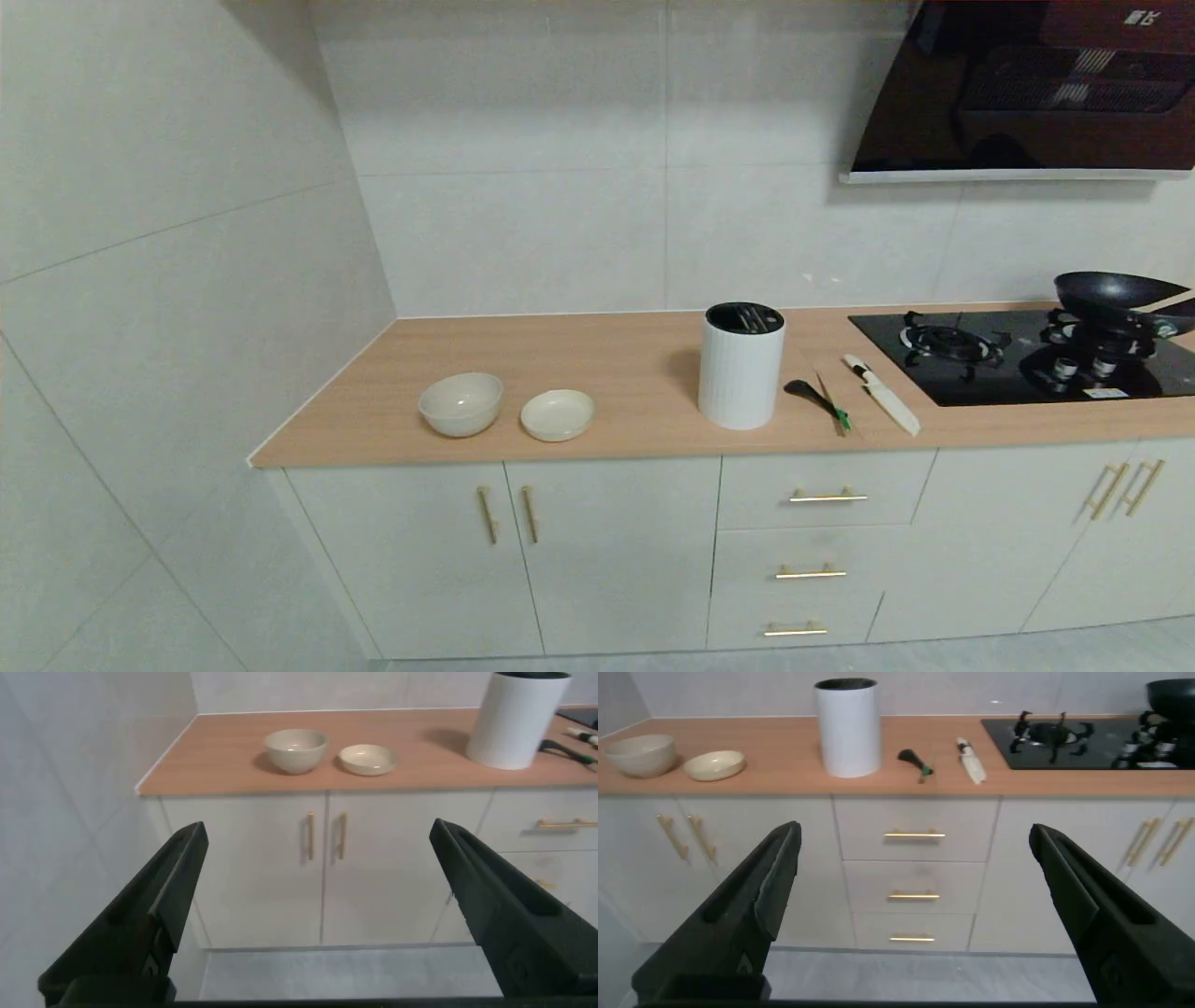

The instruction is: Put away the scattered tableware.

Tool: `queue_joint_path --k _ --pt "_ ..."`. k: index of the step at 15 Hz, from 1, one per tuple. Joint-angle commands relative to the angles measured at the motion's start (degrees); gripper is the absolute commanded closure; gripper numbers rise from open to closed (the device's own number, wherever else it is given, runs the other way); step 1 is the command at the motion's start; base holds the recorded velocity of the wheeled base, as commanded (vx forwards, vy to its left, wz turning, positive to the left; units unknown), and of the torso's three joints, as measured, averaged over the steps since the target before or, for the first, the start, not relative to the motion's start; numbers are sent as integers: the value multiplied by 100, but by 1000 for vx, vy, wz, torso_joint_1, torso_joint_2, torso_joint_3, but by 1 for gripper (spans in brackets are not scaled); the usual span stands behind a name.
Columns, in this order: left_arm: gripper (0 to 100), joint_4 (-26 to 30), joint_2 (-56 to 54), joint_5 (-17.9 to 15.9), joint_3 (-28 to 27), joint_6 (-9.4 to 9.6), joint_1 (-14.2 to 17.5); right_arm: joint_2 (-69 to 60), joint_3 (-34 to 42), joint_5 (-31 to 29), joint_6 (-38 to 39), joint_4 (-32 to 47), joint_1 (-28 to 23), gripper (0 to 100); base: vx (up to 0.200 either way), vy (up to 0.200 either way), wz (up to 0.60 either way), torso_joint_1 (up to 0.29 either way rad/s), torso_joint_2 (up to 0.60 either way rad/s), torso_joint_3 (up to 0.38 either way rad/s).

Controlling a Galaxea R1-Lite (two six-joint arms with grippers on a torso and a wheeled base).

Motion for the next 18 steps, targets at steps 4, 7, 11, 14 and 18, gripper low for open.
queue_joint_path --k 4,7,11,14,18 --pt "0 -1 2 0 0 -1 2 0 0 2 0 -2 0 0 0 200 0 8 4 1" --pt "0 -1 2 0 0 -1 2 0 0 2 0 -2 0 0 0 200 0 4 2 1" --pt "0 -1 2 0 0 -1 2 0 0 2 0 -2 0 0 0 200 0 4 4 1" --pt "0 -1 2 0 0 -1 2 0 0 2 0 -2 0 0 0 200 0 1 4 6" --pt "0 -1 2 0 0 -1 2 0 0 2 0 -2 0 0 0 200 0 -1 6 0"
